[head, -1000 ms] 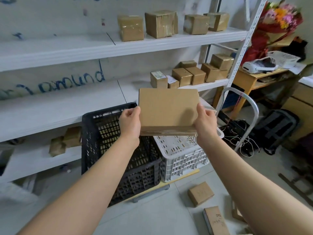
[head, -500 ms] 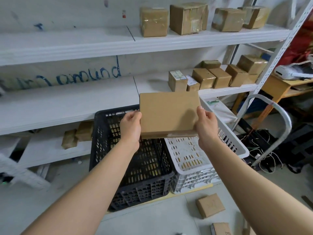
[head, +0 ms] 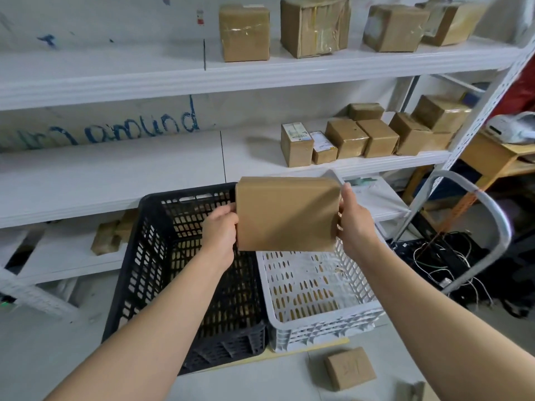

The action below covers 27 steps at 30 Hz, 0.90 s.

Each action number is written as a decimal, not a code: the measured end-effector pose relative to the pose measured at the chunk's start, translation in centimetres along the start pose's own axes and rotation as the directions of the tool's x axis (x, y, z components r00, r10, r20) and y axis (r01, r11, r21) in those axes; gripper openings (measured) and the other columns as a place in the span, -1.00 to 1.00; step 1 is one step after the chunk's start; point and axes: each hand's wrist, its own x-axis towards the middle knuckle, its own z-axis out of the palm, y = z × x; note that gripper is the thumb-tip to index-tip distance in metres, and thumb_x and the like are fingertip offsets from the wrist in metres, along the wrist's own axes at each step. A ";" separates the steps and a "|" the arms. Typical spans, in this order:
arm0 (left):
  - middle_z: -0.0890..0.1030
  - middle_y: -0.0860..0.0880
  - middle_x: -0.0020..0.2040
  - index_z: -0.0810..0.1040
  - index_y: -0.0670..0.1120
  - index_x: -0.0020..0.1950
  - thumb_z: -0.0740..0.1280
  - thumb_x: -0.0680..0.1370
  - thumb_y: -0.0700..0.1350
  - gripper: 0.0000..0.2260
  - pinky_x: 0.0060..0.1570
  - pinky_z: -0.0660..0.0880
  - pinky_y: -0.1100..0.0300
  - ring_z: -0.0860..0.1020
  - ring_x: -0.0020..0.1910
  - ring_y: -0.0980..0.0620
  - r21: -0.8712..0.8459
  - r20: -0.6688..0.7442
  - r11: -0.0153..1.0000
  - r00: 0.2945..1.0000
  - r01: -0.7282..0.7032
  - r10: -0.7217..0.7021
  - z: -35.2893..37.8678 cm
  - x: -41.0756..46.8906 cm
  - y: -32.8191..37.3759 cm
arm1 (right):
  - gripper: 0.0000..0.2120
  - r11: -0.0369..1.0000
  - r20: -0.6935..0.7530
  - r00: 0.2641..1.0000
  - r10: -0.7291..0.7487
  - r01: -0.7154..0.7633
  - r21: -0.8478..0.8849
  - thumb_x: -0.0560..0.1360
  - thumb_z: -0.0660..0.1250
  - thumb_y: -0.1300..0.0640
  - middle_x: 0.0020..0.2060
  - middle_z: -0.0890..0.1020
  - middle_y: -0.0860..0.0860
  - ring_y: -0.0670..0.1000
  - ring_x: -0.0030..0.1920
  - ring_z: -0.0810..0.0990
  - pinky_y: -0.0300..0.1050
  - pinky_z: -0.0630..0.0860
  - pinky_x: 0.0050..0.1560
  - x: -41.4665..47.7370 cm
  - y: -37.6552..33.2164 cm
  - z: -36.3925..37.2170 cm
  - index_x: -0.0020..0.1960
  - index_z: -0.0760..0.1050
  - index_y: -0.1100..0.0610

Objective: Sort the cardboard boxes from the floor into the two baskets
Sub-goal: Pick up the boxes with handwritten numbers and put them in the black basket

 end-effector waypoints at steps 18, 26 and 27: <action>0.64 -0.04 -0.01 0.59 -0.06 -0.01 0.28 0.55 0.07 -0.78 0.12 0.47 0.02 0.56 0.03 -0.01 0.050 0.144 0.986 0.976 0.160 -0.166 3.3 8.5 0.8 | -0.37 0.975 -0.044 0.978 0.205 -0.201 0.092 0.46 0.19 -0.37 -0.08 0.60 0.08 0.07 -0.13 0.58 -0.09 0.50 -0.24 6.9 -1.1 1.3 0.17 0.48 0.18; 0.70 -0.01 -0.10 0.60 -0.04 -0.19 0.29 0.59 -0.02 -0.79 -0.09 0.48 0.12 0.63 -0.03 0.02 0.112 0.224 0.987 0.964 0.118 -0.140 4.3 13.0 0.6 | -0.49 0.984 -0.211 0.962 0.174 -0.163 0.069 0.50 0.26 -0.22 0.11 0.56 0.06 0.07 0.06 0.53 -0.08 0.44 -0.02 9.9 0.0 4.4 0.24 0.44 0.16; 0.68 -0.03 -0.06 0.56 -0.07 -0.12 0.30 0.58 -0.04 -0.85 -0.15 0.46 0.16 0.62 -0.05 0.03 0.110 0.216 0.986 0.965 0.126 -0.147 4.4 13.5 0.4 | -0.52 0.985 -0.227 0.959 0.170 -0.159 0.066 0.52 0.26 -0.20 0.10 0.56 0.06 0.08 0.06 0.52 -0.06 0.46 0.03 10.2 0.1 4.5 0.23 0.45 0.15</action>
